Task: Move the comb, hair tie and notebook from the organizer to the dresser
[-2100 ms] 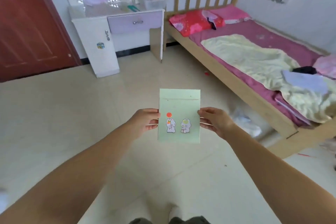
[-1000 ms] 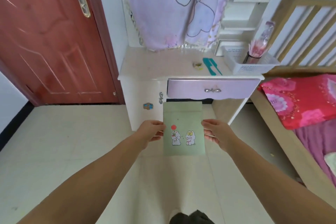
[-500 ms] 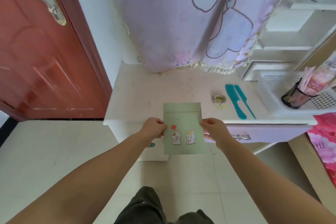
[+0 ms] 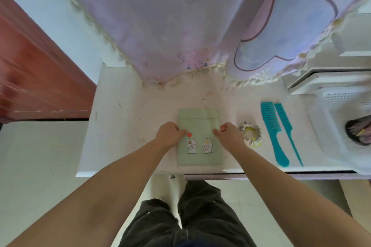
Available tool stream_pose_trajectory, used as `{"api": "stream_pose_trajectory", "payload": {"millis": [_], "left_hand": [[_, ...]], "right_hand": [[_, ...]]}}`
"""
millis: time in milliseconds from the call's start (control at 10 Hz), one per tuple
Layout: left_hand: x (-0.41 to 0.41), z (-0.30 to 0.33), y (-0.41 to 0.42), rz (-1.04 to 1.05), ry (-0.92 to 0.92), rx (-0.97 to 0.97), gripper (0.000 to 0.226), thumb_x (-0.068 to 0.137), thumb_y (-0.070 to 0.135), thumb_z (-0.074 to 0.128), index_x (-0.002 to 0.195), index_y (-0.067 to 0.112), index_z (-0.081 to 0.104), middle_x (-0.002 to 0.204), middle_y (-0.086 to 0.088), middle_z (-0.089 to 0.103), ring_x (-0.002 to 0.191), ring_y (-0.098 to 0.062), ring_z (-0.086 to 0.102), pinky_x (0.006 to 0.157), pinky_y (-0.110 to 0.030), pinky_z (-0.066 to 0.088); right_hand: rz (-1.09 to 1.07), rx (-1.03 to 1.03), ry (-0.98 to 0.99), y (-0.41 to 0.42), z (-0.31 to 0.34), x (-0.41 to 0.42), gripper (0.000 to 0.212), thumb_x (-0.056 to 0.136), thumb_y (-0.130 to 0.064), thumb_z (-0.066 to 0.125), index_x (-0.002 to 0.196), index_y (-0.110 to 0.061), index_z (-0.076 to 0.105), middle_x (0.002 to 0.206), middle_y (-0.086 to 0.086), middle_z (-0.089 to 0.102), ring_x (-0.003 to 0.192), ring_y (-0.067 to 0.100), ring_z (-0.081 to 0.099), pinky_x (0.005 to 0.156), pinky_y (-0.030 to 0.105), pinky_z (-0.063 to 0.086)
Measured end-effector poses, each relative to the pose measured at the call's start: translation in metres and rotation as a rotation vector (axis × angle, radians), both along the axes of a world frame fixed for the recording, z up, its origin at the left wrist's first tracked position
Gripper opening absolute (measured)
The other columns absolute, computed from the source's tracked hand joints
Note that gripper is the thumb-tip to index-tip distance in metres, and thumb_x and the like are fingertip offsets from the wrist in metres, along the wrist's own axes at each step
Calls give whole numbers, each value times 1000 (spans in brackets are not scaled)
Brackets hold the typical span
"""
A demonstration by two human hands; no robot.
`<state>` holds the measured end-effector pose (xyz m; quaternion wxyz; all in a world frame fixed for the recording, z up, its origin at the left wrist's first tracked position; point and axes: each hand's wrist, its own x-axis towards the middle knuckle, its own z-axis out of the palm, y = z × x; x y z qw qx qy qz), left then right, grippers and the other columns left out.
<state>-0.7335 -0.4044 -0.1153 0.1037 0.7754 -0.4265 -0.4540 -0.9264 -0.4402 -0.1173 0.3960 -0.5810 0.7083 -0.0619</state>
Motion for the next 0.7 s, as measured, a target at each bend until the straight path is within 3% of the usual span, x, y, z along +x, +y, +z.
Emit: {"api": "stream_pose_trajectory", "payload": {"millis": [200,300,400,500,600,700], "left_hand": [[12,-3,-18,-294,-149,94,48,73,55,62,54,16,41,59,1,47,60,-20,48,54,-28,35],[15,0,-24,-486,-257,110,48,79,59,54,61,16,42,71,-1,52,71,-22,52,63,-30,40],[23,2,-25,-622,-259,37,36,86,48,49,73,14,49,92,-9,62,85,-26,58,71,-33,44],[39,1,-14,-841,-168,-84,25,91,34,44,81,12,52,97,-12,61,91,-29,58,74,-36,44],[67,-4,0,-1114,-196,-281,25,90,30,40,101,11,53,106,-11,52,98,-28,50,76,-36,40],[91,-11,8,-1335,-268,-429,37,88,35,40,118,14,48,126,-8,47,114,-26,44,91,-38,37]], "right_hand": [[167,29,199,-15,-3,1,31,86,-41,56,89,-11,49,86,5,58,75,23,54,64,33,42],[215,24,287,-13,2,3,31,87,-42,53,91,-12,48,95,8,60,79,23,54,69,35,45],[166,-26,291,-4,4,5,34,88,-41,53,105,-11,51,105,8,60,91,25,58,78,38,50],[5,-39,223,18,11,8,35,89,-38,53,112,-10,51,111,11,59,95,25,58,81,39,50],[-203,-113,149,48,18,16,36,90,-32,52,118,-10,50,116,15,58,101,27,57,88,40,47],[-431,-222,33,69,39,29,33,91,-26,51,120,-11,52,114,13,62,92,19,56,83,32,45]]}}
